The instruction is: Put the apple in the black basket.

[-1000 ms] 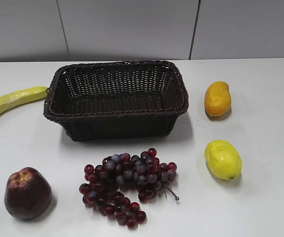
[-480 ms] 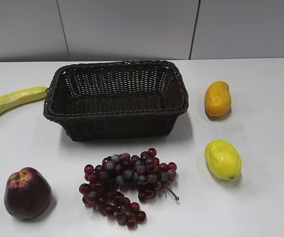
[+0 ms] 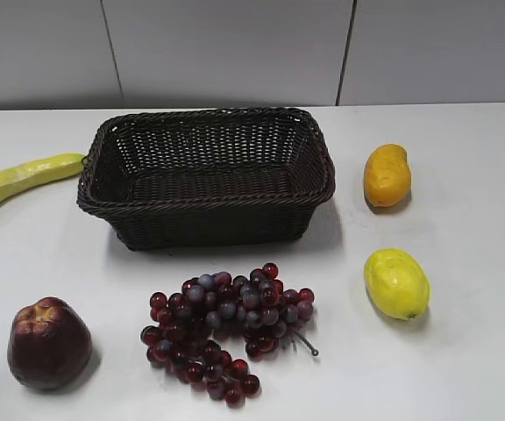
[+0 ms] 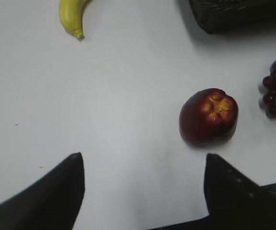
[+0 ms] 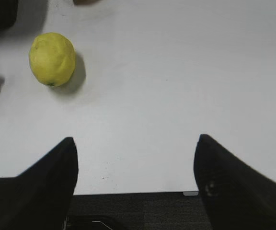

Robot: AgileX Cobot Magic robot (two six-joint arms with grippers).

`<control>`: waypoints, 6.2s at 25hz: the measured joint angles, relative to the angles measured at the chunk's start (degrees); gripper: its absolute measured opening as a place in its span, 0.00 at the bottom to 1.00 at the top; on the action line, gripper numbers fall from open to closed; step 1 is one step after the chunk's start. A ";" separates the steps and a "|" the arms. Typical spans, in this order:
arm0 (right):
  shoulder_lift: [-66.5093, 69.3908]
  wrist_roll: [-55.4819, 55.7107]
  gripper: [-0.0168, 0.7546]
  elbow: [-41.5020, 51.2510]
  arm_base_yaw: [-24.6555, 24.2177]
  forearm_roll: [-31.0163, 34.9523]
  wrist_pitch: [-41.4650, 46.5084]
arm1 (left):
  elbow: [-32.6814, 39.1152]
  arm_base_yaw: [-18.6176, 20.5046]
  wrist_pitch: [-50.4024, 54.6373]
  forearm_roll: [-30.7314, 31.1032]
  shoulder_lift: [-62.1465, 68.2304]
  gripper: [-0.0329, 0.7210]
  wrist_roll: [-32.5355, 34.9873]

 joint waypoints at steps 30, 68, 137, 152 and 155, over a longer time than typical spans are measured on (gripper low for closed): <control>0.00 0.00 0.76 0.00 0.00 0.00 0.00 | -10.94 -16.73 -8.20 -0.89 53.09 0.90 -0.21; 0.00 0.00 0.76 0.00 0.00 0.00 -0.04 | -45.92 -16.80 3.67 7.30 56.87 0.80 4.13; 0.00 0.00 0.76 0.00 0.00 0.00 -0.03 | -45.77 8.38 8.23 3.40 57.35 0.80 4.06; 0.00 0.00 0.76 0.00 0.00 0.00 -0.03 | -11.63 8.33 6.89 0.28 27.88 0.80 4.00; 0.00 0.00 0.76 0.00 0.00 0.00 -0.03 | -6.78 8.33 4.97 0.28 21.51 0.80 4.00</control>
